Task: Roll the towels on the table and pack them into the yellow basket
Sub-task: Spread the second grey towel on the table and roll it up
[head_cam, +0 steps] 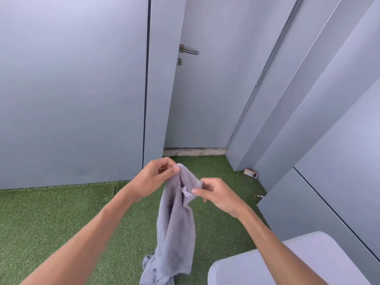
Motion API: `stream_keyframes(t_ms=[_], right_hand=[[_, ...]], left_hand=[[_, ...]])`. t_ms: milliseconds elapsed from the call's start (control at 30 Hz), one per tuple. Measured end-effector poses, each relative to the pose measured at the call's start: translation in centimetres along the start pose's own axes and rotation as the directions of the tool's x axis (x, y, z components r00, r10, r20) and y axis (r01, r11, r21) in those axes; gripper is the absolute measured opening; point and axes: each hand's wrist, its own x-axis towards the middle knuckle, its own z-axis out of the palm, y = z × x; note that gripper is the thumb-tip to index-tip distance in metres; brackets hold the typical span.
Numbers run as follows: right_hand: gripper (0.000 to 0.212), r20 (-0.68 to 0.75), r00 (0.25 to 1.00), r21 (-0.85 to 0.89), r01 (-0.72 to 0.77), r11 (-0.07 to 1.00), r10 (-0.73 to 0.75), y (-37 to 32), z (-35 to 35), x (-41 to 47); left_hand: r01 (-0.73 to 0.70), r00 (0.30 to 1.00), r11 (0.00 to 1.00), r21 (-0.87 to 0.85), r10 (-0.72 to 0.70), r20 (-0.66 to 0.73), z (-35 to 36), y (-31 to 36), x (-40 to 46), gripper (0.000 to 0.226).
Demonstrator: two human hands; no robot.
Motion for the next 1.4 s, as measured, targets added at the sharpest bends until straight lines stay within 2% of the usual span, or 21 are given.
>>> stream_keyframes(t_ms=[133, 167, 233, 333, 433, 500, 700, 800, 900, 1000, 1067, 1267, 1400], right_hand=[[0.023, -0.149, 0.989, 0.164, 0.028, 0.986, -0.003, 0.1, 0.0, -0.4], [0.022, -0.19, 0.981, 0.167, 0.059, 0.984, -0.027, -0.4, 0.0, -0.4], [0.024, -0.217, 0.971, 0.063, 0.12, 0.991, -0.103, -1.4, 0.1, 0.0], [0.024, -0.148, 0.968, -0.055, 0.198, 0.979, -0.204, -2.8, 0.9, 0.9], [0.03, -0.094, 0.973, -0.062, 0.206, 0.977, -0.211, -3.5, 1.0, 1.8], [0.031, -0.073, 0.978, -0.067, 0.192, 0.979, -0.197, -3.5, 0.7, 2.1], [0.028, 0.037, 0.993, -0.011, 0.109, 0.994, -0.109, -2.4, 0.9, 1.7], [0.03, 0.138, 0.99, -0.01, 0.017, 1.0, -0.016, -1.1, 0.7, 1.3], [0.035, 0.067, 0.998, 0.018, 0.001, 1.0, -0.002, 0.4, 0.1, 0.7], [0.032, 0.046, 0.996, -0.042, 0.079, 0.996, -0.077, -0.2, 0.3, 0.8], [0.028, 0.065, 0.988, -0.093, 0.142, 0.985, -0.137, -1.4, 0.9, 1.2], [0.021, 0.033, 0.984, -0.207, 0.175, 0.962, -0.172, -2.6, 0.2, 2.0], [0.028, 0.023, 0.984, -0.166, 0.176, 0.97, -0.175, -1.9, 0.5, 1.9]], left_hand=[[0.068, 0.996, 0.995, 0.073, -0.071, 0.044, -1.4, -1.1, -0.6, 0.025], [0.092, 0.994, 0.992, 0.085, -0.096, 0.047, -1.8, -1.7, -0.9, 0.023], [0.104, 0.989, 0.987, 0.119, -0.115, 0.09, -2.0, -2.5, -1.3, 0.018], [0.05, 0.995, 0.995, 0.085, -0.057, 0.076, -0.8, -1.3, -1.2, 0.024], [-0.044, 0.999, 0.993, 0.106, 0.045, -0.004, -0.3, 0.7, -0.2, 0.017], [-0.055, 0.998, 0.991, 0.125, 0.058, -0.018, -0.6, 1.2, 0.4, 0.012], [-0.125, 0.992, 0.904, 0.409, 0.108, 0.065, -0.7, 0.9, 0.0, 0.002], [-0.166, 0.986, 0.826, 0.538, 0.148, 0.077, -1.5, 1.0, -0.4, 0.01], [-0.117, 0.993, 0.836, 0.536, 0.113, 0.04, -3.4, 0.9, -0.7, 0.013], [-0.06, 0.991, 0.787, 0.614, -0.03, 0.134, -3.7, -0.2, -1.1, 0.019], [-0.071, 0.98, 0.782, 0.619, -0.062, 0.19, -2.8, -0.7, -1.1, 0.022], [-0.148, 0.988, 0.854, 0.499, 0.111, 0.103, -1.1, -0.2, -0.8, 0.003], [-0.113, 0.993, 0.848, 0.518, 0.117, 0.025, -0.4, -0.1, -0.5, 0.007]])
